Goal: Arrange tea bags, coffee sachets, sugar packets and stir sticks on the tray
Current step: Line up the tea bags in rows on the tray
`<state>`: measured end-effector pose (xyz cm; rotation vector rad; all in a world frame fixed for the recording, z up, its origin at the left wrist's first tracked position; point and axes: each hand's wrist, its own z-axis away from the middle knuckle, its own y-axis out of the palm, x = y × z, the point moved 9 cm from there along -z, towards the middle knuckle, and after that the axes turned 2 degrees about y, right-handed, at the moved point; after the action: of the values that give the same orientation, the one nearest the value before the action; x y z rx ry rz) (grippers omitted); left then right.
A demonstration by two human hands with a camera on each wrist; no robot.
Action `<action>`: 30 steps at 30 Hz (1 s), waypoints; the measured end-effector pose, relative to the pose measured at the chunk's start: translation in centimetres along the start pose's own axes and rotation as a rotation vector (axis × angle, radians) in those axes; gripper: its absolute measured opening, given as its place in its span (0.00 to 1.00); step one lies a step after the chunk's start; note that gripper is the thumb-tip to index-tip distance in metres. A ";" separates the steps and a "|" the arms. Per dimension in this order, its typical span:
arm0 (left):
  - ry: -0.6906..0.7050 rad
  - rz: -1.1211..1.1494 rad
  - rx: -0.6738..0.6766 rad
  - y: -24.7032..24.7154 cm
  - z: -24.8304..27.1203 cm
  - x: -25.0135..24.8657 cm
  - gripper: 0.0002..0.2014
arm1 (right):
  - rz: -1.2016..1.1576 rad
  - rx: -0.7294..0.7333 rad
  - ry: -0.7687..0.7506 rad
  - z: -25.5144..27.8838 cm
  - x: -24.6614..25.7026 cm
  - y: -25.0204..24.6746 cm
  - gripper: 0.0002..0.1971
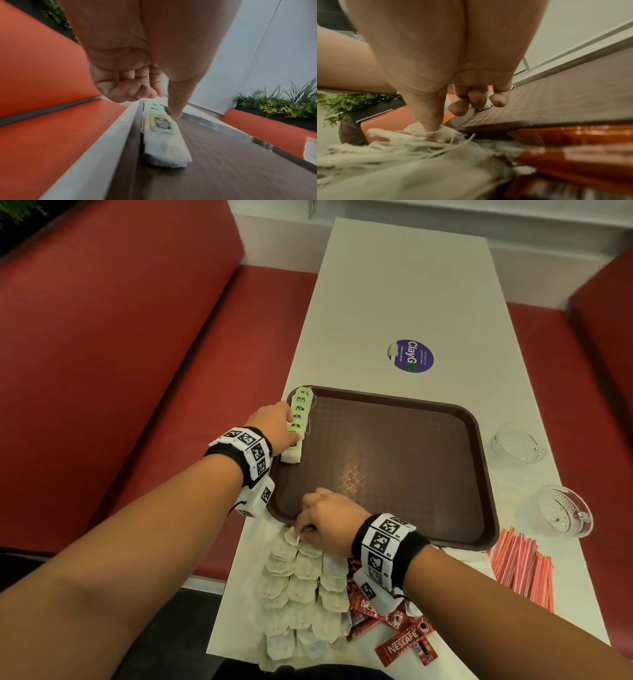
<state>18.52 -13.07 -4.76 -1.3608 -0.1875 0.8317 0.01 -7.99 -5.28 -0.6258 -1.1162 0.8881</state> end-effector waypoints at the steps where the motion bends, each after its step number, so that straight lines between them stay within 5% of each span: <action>1: -0.006 0.006 -0.001 0.1 0.1 -0.3 0.18 | -0.011 -0.022 -0.010 0.1 0.0 -0.1 0.10; 12: -0.025 -0.175 0.099 1.6 -0.2 -1.7 0.24 | -0.266 -0.178 0.102 2.6 -2.1 -2.4 0.05; 17: 0.119 0.026 0.032 -0.5 3.6 -3.5 0.12 | -0.387 -0.280 0.210 3.9 -3.9 -3.5 0.10; 22: 0.318 0.098 0.226 0.7 10.5 -5.9 0.03 | -0.466 -0.347 0.237 4.9 -4.8 -3.8 0.12; 26: 0.484 0.000 0.418 4.5 14.5 -6.6 0.12 | -0.534 -0.315 0.248 5.3 -4.9 -3.3 0.11; 30: 0.503 -0.102 0.469 7.1 16.3 -6.4 0.19 | -0.569 -0.280 0.230 5.9 -4.8 -2.6 0.14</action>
<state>1.74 -4.38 -5.09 -1.0622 0.3120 0.3915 -5.63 -13.40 -3.58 -0.5762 -1.1329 0.1678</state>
